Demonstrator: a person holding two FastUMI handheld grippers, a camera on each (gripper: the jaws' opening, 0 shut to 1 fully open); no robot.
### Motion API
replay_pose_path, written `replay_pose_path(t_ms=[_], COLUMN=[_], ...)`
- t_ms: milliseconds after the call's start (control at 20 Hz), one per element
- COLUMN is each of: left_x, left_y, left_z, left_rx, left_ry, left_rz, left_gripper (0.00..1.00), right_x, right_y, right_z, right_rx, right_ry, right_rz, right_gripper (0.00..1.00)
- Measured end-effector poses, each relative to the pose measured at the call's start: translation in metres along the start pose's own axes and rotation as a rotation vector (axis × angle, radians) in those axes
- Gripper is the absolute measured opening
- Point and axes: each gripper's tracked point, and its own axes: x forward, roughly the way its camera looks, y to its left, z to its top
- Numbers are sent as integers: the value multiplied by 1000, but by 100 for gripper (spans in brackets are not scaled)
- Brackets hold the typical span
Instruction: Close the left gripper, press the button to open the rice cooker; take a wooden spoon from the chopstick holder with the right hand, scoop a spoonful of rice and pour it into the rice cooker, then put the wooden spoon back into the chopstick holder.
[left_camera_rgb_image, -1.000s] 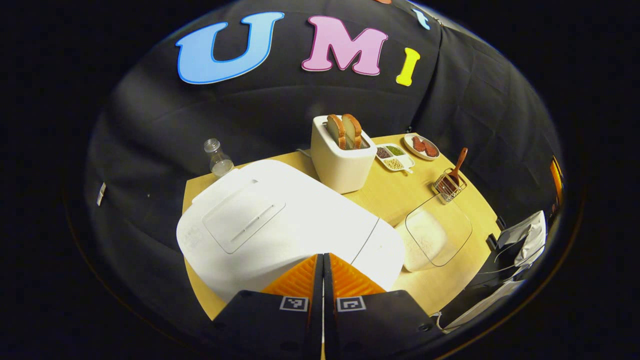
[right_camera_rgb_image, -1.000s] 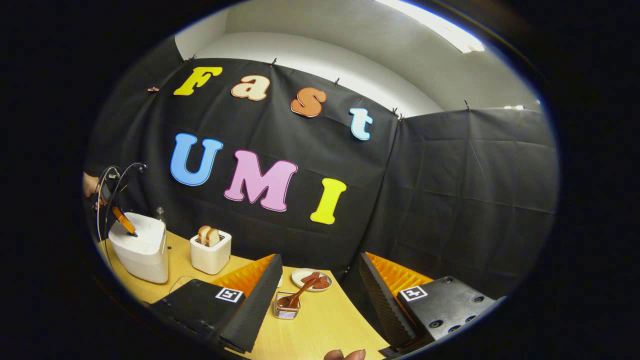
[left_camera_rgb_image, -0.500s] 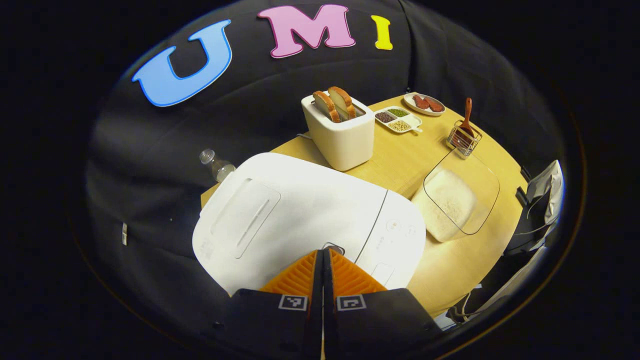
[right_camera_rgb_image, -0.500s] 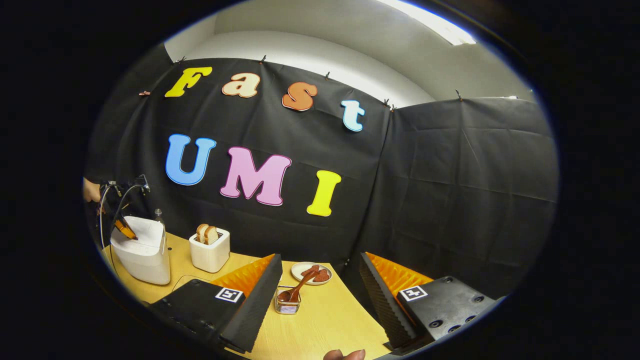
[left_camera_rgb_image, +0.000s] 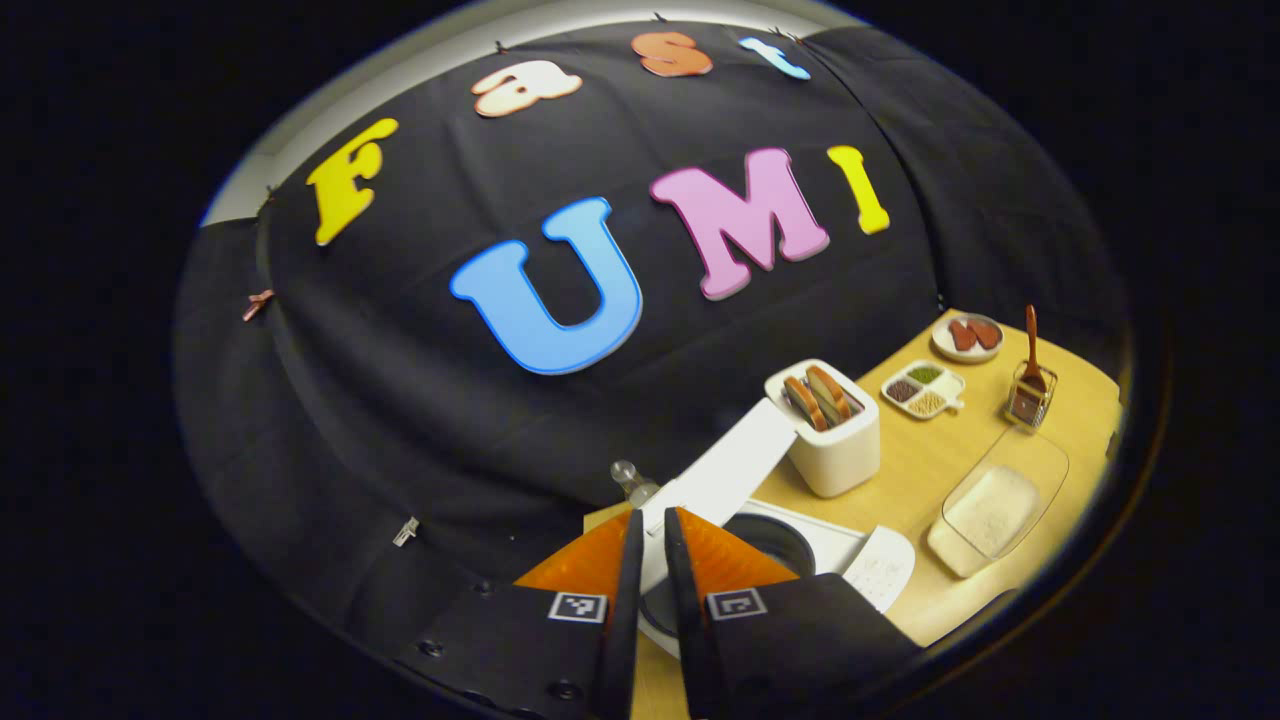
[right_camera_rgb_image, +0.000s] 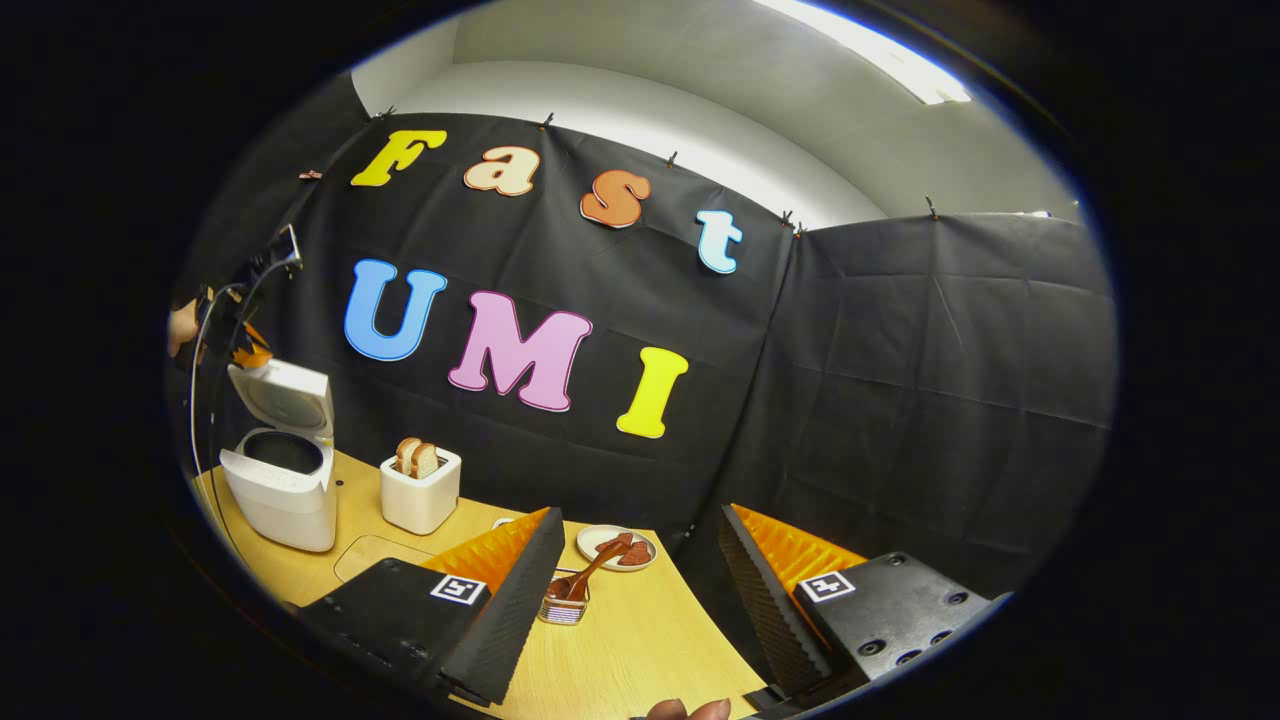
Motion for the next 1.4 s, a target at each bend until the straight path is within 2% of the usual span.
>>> replay_pose_path(t_ms=[150,200,250,400,550,700,800,950,1100,1250,1400], left_x=[-39,-46,-65,-109,-136,-161,-176,-191,-201,-212,-223], left_y=[8,11,16,17,-3,-2,-9,-24,-34,-49,-47], left_z=[9,12,13,17,7,12,15,11,2,3,6], left_rx=[-52,-71,-93,-194,-270,-301,-360,-443,-463,-477,-473], left_ry=[-88,-120,-153,-227,-223,-260,-290,-298,-278,-281,-296], left_rz=[42,63,91,133,83,113,127,119,123,109,147], left_gripper=[84,95,98,96,96,96,96,96,96,97,98], right_x=[1,2,3,5,5,3,4,9,14,20,35], right_y=[5,7,9,17,21,26,28,18,13,11,7], right_z=[1,0,-1,2,8,11,12,7,5,10,-2], right_rx=[-3,-6,-11,-19,-14,23,38,33,31,34,62], right_ry=[-5,-5,-4,-10,-27,-33,-37,-36,-42,-71,-56], right_rz=[26,36,46,76,92,109,125,107,104,131,149], right_gripper=[97,97,97,97,97,97,97,97,97,97,97])
